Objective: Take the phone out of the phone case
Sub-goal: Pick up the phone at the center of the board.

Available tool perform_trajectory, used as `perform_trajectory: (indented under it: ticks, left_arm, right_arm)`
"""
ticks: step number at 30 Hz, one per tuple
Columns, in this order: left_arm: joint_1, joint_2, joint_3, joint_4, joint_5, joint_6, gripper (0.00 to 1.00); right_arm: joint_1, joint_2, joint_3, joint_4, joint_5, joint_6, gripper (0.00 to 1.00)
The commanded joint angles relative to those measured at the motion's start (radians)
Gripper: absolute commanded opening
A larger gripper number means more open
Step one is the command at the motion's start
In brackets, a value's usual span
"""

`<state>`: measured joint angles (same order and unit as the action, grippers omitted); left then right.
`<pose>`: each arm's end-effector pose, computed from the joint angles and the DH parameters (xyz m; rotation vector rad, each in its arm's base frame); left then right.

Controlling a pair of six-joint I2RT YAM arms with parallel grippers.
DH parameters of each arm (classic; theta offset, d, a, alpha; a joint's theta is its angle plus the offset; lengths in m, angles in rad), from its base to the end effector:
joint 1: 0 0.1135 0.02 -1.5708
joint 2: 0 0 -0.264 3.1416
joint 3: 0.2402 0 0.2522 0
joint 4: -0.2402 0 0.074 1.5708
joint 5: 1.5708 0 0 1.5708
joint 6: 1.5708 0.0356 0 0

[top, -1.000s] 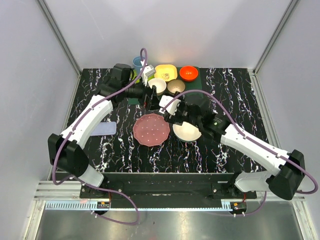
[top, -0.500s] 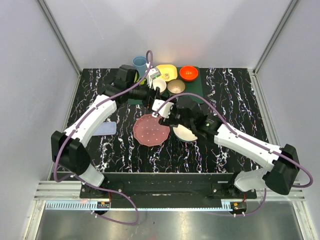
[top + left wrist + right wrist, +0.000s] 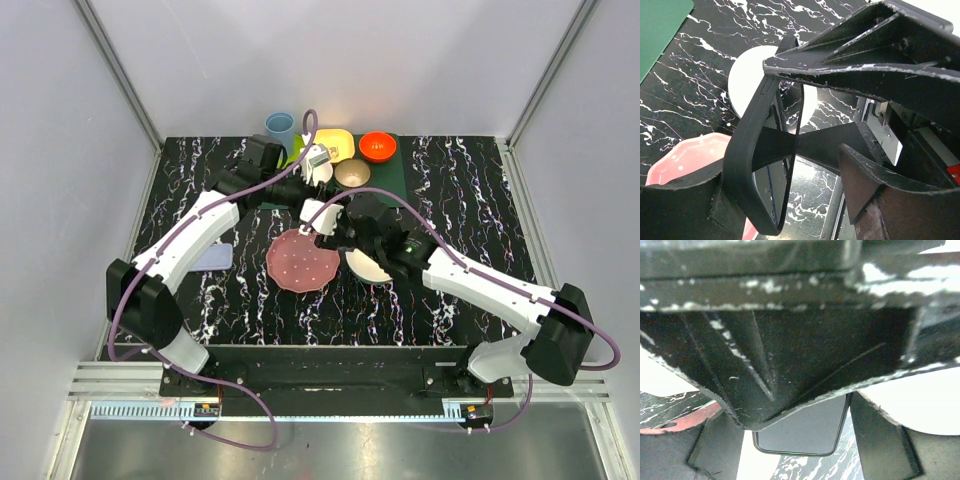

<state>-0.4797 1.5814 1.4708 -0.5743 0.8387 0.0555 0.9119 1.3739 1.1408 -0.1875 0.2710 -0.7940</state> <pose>0.2971 -0.1844 0.3482 1.0233 1.9848 -1.1703 0.2031 0.2467 0.3300 -1.3711 1.4287 -0.1931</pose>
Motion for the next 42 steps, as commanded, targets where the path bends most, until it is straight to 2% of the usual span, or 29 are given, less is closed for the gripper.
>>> perform_trajectory:
  ticks: [1, 16, 29, 30, 34, 37, 42]
  left_arm:
    - [-0.007, 0.008, 0.036, 0.008, -0.021, 0.02, 0.66]
    - [-0.011, 0.017, 0.042, 0.007, -0.021, 0.024, 0.54]
    - [-0.016, 0.019, 0.042, 0.007, -0.035, 0.033, 0.33]
    - [-0.016, 0.019, 0.043, 0.008, -0.038, 0.033, 0.33]
    - [-0.017, 0.02, 0.046, 0.005, -0.046, 0.032, 0.51]
    - [-0.017, 0.019, 0.049, 0.007, -0.05, 0.027, 0.57]
    - [-0.017, 0.02, 0.048, 0.005, -0.052, 0.029, 0.55]
  right_arm:
    - [0.013, -0.012, 0.073, 0.109, 0.036, -0.022, 0.0]
    - [0.015, -0.007, 0.063, 0.111, 0.033, -0.025, 0.0]
    - [0.021, -0.004, 0.066, 0.102, 0.028, -0.019, 0.0]
    - [0.021, -0.006, 0.066, 0.099, 0.027, -0.019, 0.0]
    - [0.024, -0.007, 0.066, 0.085, 0.02, -0.019, 0.0]
    - [0.025, -0.007, 0.063, 0.079, 0.016, -0.017, 0.0]
    - [0.025, -0.007, 0.06, 0.079, 0.022, -0.019, 0.0]
